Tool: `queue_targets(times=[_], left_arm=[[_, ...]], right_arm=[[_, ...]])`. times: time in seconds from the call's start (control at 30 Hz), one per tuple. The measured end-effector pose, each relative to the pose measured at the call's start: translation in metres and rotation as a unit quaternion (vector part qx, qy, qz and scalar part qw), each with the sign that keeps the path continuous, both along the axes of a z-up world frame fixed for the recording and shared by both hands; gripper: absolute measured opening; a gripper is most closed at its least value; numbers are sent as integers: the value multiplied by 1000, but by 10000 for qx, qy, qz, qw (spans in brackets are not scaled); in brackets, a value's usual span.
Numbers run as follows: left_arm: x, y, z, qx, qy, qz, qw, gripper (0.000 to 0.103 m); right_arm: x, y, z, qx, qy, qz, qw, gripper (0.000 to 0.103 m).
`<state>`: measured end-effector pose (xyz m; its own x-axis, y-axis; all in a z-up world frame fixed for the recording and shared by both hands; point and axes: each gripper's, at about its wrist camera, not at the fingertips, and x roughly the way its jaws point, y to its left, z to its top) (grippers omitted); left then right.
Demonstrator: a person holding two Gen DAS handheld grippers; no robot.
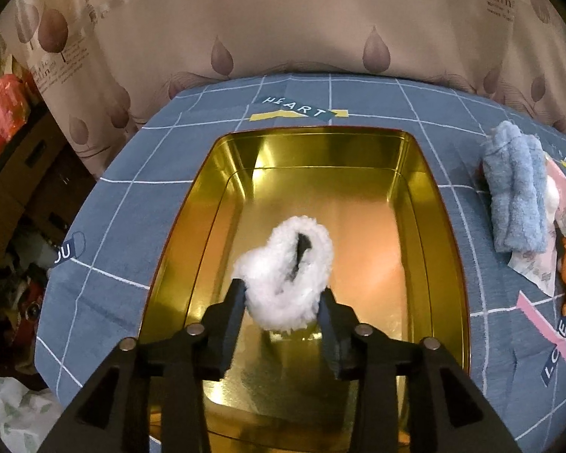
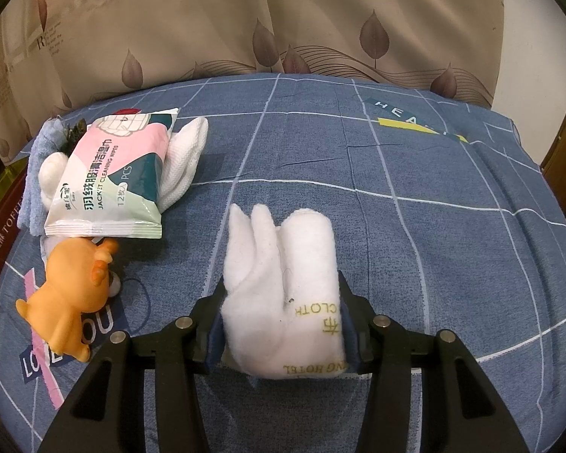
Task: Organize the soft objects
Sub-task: 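Carry the white slipper into the gold tin and open the left tool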
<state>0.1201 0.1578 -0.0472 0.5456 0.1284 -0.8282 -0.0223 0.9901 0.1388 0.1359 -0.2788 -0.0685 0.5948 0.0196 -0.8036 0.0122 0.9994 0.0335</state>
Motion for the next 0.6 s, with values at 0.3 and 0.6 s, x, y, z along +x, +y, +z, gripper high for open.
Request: queue_targets(times=[0.3,0.6], left_arm=[[-30,20,17,-208,-259,82,9994,51],[-80,44,32,-161,-651,236,9975,52]], right_arm=[[0,-2,0,-65,8,4,10000,46],[-1,2,0,-228,8,11,9997,47]])
